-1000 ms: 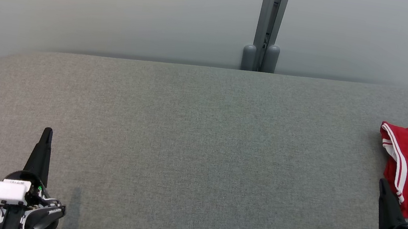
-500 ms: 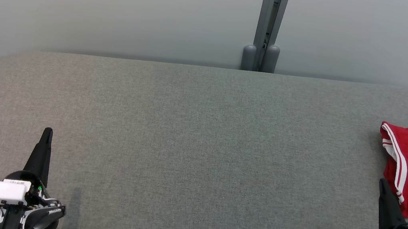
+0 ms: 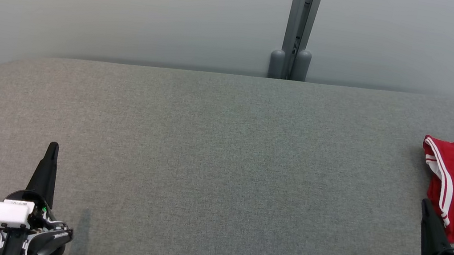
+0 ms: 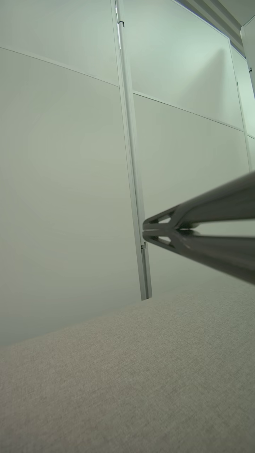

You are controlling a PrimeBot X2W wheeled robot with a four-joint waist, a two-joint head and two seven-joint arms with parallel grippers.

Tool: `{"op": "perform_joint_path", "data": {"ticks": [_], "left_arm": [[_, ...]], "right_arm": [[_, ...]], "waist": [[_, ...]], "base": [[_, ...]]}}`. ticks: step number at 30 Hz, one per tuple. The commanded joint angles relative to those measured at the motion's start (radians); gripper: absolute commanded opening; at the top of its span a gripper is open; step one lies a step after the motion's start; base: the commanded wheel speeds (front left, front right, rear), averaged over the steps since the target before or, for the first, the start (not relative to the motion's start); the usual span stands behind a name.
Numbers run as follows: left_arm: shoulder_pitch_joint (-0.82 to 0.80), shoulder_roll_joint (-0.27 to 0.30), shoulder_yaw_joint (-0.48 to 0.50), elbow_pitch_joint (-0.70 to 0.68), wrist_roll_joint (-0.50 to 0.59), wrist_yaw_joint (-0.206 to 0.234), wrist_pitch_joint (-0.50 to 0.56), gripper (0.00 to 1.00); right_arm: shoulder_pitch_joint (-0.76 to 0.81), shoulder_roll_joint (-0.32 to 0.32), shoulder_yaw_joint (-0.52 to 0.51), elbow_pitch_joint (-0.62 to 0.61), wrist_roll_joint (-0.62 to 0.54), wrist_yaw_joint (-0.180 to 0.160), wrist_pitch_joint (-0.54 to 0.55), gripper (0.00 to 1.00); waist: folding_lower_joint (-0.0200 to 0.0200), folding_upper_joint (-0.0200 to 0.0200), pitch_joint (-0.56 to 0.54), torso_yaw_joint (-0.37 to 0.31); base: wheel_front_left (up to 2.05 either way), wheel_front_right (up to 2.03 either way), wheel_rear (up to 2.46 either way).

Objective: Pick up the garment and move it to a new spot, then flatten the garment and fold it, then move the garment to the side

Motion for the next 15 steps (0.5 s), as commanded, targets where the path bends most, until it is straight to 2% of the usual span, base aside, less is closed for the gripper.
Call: {"op": "perform_joint_path", "data": {"ticks": [1,15], "left_arm": [[-0.015,0.002,0.004,0.001,0.008,-0.005,0.001,0.00],[-0.015,0.001,0.005,0.001,0.007,-0.005,0.002,0.00]], "right_arm": [[-0.010,-0.002,-0.003,0.002,-0.003,0.000,0.004,0.00],[-0.010,-0.001,-0.004,0.002,-0.004,0.000,0.005,0.00]], "waist": [[0.0000,-0.0001,0.000,0.000],[0.0000,-0.0001,0.000,0.000]], "base": [[0.00,0.00,0.00],[0.00,0.00,0.00]]}}
